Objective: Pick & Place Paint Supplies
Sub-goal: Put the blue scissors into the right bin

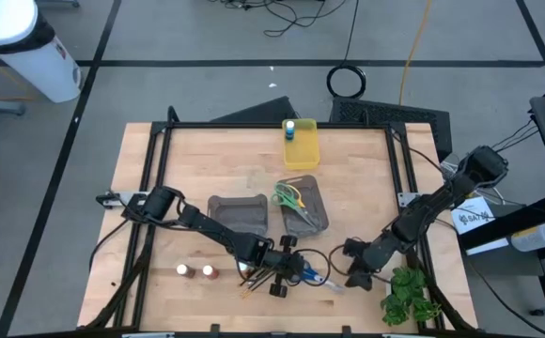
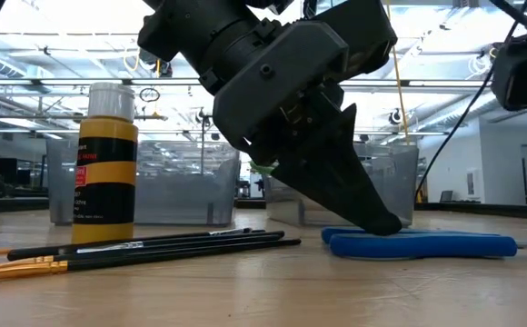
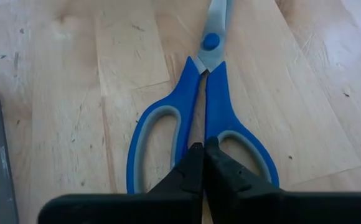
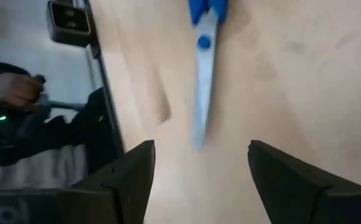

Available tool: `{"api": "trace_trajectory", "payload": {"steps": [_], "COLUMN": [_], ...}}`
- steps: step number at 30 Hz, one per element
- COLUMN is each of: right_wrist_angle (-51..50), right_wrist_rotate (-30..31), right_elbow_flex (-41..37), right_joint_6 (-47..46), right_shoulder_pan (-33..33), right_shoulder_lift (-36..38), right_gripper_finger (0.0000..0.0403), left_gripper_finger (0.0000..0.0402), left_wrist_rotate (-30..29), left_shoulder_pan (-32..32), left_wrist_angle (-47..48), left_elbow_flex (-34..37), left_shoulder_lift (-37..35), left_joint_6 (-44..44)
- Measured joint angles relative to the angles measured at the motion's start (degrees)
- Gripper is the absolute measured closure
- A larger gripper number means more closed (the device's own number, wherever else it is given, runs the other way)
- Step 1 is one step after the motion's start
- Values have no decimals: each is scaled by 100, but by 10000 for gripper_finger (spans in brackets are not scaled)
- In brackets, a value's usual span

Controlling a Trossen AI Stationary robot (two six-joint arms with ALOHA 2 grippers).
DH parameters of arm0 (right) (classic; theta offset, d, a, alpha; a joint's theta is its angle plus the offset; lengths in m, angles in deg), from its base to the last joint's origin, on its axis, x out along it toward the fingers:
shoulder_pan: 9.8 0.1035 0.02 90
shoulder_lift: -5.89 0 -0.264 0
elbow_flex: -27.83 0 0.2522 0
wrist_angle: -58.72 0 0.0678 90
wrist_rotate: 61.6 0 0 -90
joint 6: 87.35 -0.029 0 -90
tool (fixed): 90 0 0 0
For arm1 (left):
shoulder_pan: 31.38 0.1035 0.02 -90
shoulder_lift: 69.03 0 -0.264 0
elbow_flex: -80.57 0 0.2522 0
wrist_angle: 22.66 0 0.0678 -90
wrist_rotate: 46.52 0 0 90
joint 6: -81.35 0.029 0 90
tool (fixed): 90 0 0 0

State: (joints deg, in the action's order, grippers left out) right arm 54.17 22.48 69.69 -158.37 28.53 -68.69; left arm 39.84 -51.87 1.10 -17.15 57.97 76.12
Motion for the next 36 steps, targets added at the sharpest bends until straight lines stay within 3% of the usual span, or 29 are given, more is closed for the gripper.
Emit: {"api": "trace_trajectory", "payload": {"steps": [6,15,19,36], "right_wrist_angle": [299,2032,2186,2230], "right_wrist_rotate": [-622,-701,-593,-153], "right_elbow_flex": [2,26,39,35], "right_joint_6": [-483,-681,-681,-127], "right_shoulder_pan": [4,3,-17,-12], "right_shoulder_lift": [-691,-1949,-2330,-2634], "right_gripper_finger": [174,181,182,215], "left_gripper_finger": [396,396,389,389], "left_wrist_rotate": [-83,-238,-259,-330], "left_shoulder_pan": [3,11,13,39], "left_wrist_angle": [-4,-18,-26,-109], "left_elbow_flex": [2,6,11,21], "left_shoulder_lift": [2,2,7,11], "left_joint_6": [-23,-132,-132,-311]}}
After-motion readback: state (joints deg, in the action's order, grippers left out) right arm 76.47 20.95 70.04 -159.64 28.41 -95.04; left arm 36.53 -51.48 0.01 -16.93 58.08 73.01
